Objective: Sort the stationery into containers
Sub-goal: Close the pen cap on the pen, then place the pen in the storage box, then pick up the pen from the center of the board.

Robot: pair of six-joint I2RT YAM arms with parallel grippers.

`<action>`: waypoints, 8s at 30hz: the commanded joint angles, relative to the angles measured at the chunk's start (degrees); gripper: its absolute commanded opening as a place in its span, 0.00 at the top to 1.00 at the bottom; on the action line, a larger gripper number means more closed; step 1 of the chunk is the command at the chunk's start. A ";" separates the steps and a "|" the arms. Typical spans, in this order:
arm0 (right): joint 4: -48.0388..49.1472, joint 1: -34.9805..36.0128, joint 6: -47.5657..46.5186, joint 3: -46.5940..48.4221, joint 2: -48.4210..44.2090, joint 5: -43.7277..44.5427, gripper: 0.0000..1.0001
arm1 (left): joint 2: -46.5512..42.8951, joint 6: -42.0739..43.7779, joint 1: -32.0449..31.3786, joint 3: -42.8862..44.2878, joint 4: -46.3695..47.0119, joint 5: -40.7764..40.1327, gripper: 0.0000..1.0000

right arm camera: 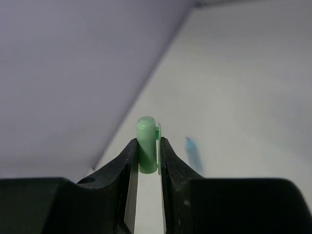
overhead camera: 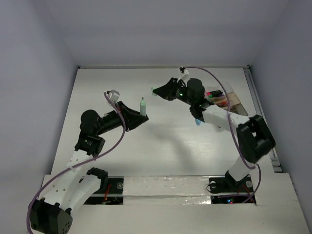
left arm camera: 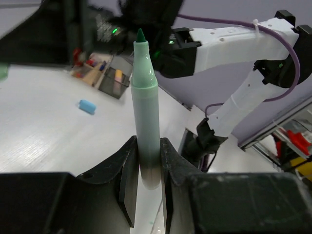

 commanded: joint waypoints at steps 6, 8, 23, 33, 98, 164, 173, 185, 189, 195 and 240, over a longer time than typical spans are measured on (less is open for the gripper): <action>33.10 -0.08 14.33 -6.79 -10.41 -7.28 1.00 | 1.45 -7.59 1.06 -2.05 15.06 7.61 1.00; 38.55 1.85 17.32 -6.79 -10.15 -8.16 1.00 | 0.57 -8.83 1.58 -3.28 17.86 8.22 1.00; 48.76 8.70 18.82 -3.54 -6.46 -9.22 1.00 | 0.13 -13.93 2.11 -5.57 23.41 9.20 1.00; 52.28 9.24 18.64 -3.98 -6.90 -9.65 1.00 | 0.22 -13.75 2.11 -5.30 23.15 9.28 1.00; 61.07 14.07 20.06 -10.39 -3.64 -11.77 1.00 | -4.53 -12.16 3.78 -4.60 22.79 1.55 1.00; -6.94 -15.90 -0.60 -23.49 -33.69 33.66 1.00 | -9.45 15.17 -0.08 3.58 -22.64 -14.10 0.01; -18.03 -33.65 -1.83 -27.88 -39.07 48.69 1.00 | -12.43 19.65 -6.94 4.89 -29.67 -24.64 0.01; -20.84 -37.08 2.91 -28.41 -32.30 51.78 1.00 | -15.95 19.12 -12.21 4.98 -31.52 -30.35 0.01; -20.76 -37.61 5.19 -29.03 -30.10 50.02 0.95 | -16.22 18.95 -12.22 5.07 -31.96 -31.41 0.01; -21.37 -37.61 6.52 -29.99 -30.45 48.53 0.62 | -16.39 18.95 -12.22 5.16 -31.96 -31.85 0.01; -53.10 20.39 -47.36 57.34 38.89 16.09 0.24 | -17.54 17.98 2.29 7.53 -32.57 -50.75 0.01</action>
